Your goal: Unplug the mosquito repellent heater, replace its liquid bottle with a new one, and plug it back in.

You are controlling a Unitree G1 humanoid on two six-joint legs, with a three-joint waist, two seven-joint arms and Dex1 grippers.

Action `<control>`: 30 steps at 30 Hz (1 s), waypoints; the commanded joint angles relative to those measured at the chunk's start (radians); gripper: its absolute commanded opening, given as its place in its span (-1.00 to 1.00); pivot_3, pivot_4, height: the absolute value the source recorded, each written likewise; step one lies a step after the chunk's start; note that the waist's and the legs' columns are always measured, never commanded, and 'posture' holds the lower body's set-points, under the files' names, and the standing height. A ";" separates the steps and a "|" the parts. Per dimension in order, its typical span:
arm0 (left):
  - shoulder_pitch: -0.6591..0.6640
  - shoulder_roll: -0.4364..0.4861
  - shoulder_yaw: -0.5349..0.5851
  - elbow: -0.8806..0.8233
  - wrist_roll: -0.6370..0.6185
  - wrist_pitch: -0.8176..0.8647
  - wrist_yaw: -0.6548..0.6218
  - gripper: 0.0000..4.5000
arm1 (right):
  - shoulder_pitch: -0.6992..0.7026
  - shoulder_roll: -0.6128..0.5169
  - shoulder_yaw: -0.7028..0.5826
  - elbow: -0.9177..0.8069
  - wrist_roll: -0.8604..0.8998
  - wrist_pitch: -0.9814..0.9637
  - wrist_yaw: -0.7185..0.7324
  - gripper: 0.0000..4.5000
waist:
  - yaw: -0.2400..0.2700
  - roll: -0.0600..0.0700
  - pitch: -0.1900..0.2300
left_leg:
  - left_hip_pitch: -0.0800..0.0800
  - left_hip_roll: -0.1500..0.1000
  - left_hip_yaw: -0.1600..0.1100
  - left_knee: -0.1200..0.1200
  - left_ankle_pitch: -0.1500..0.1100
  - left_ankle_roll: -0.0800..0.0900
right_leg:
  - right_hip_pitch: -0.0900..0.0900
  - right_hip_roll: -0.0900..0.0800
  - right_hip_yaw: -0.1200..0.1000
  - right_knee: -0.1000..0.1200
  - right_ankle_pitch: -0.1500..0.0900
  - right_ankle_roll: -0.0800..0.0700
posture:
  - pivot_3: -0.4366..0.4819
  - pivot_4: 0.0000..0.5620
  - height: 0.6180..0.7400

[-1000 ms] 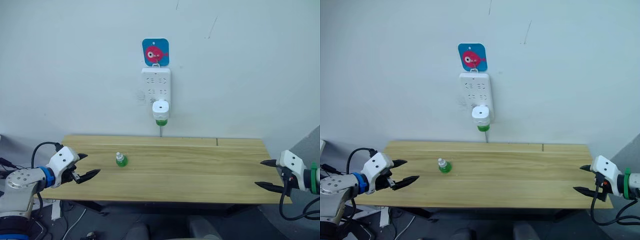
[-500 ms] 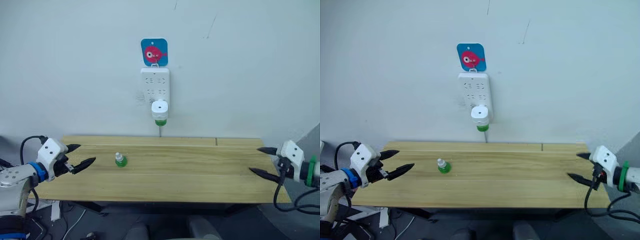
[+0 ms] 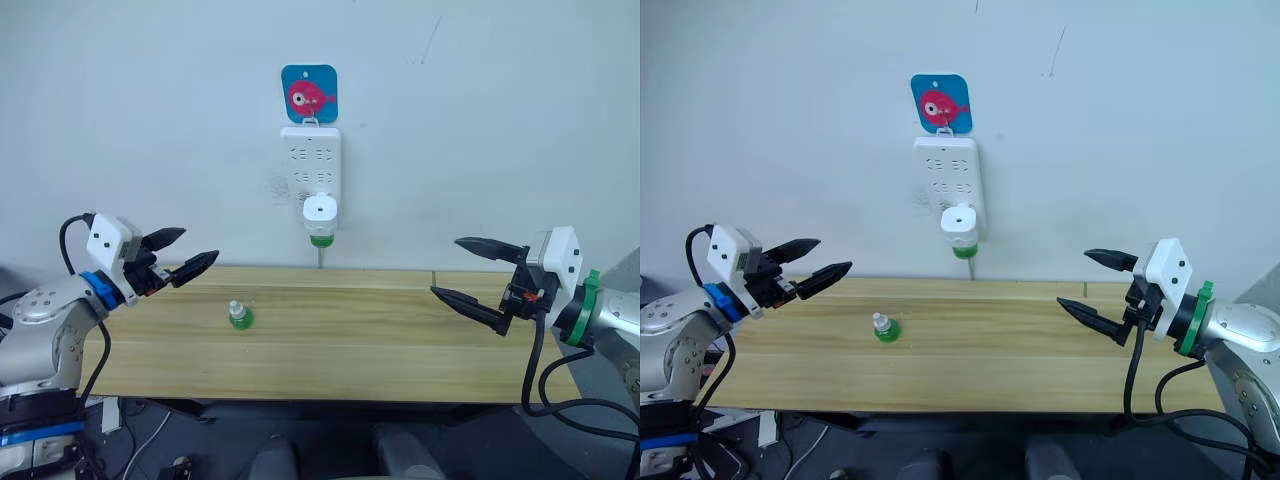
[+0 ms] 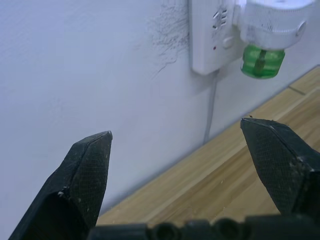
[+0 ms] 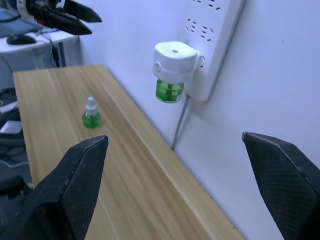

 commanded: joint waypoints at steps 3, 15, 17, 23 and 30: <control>-0.116 -0.025 -0.032 0.044 -0.013 0.012 -0.021 1.00 | 0.006 0.000 -0.059 -0.106 0.061 0.065 -0.087 0.99 | -0.009 0.000 0.014 | 0.000 0.000 0.000 0.001 0.000 0.000 | 0.000 0.000 0.000 0.000 0.000 0.000 | -0.54 -0.38 0.73; -0.378 -0.126 -0.132 0.325 0.096 -0.101 -0.024 1.00 | -0.111 0.027 -0.026 -0.231 0.221 0.198 -0.294 0.99 | -0.064 -0.004 0.053 | -0.004 0.000 -0.001 0.006 0.000 0.000 | -0.001 0.000 0.000 0.000 0.002 0.003 | -0.68 -0.23 0.73; -0.407 -0.141 -0.141 0.364 0.114 -0.137 -0.027 1.00 | -0.122 0.028 -0.020 -0.241 0.239 0.209 -0.315 0.99 | -0.072 -0.004 0.062 | -0.004 0.000 -0.001 0.006 0.000 0.000 | -0.001 0.000 0.001 0.000 0.002 0.004 | -0.70 -0.20 0.73; -0.469 -0.180 -0.154 0.442 0.130 -0.172 -0.055 1.00 | -0.138 0.021 -0.010 -0.257 0.285 0.229 -0.361 0.99 | -0.087 -0.003 0.070 | -0.017 -0.001 -0.003 0.008 0.000 0.001 | -0.011 0.000 -0.001 -0.001 0.003 0.005 | -0.73 -0.14 0.73; -0.531 -0.225 -0.153 0.495 0.127 -0.183 -0.084 1.00 | -0.142 0.011 -0.003 -0.266 0.315 0.236 -0.386 0.99 | -0.078 -0.003 0.087 | -0.019 -0.002 -0.005 0.011 0.000 0.001 | -0.011 -0.001 -0.003 -0.001 0.004 0.007 | -0.76 -0.12 0.73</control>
